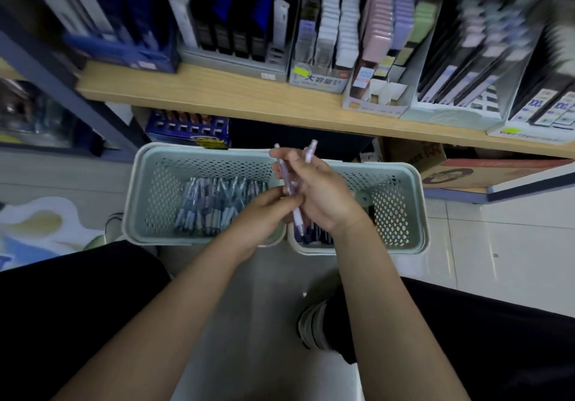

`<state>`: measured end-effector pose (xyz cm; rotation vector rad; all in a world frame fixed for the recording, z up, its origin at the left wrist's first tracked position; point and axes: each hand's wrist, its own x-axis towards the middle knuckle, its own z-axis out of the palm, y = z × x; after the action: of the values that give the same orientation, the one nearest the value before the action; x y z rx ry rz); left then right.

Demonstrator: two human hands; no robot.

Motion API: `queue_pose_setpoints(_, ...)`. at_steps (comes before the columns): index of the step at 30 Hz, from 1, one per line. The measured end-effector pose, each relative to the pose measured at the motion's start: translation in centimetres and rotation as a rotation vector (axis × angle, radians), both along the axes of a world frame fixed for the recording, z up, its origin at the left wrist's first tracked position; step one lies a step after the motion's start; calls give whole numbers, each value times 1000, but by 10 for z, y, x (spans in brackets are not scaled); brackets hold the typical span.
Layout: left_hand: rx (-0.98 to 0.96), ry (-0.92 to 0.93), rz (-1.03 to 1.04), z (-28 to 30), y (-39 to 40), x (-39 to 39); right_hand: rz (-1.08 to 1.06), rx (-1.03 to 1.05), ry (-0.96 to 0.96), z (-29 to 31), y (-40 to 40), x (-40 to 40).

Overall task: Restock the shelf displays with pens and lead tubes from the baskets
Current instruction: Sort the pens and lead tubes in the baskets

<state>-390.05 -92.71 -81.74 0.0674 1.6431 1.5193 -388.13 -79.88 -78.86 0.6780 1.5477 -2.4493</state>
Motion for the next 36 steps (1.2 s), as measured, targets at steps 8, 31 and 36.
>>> queue_pose_setpoints(8,-20,7,-5,2,-47,-8,155,569,-114,-15,-25,-10)
queue_pose_setpoints(31,-935,1018,-196,-95,-128,-31,158,1302,-256,-107,-43,16)
queue_pose_setpoints(36,-1060,1073,-80,-91,-178,-57,132,1304,34,-94,-76,-14)
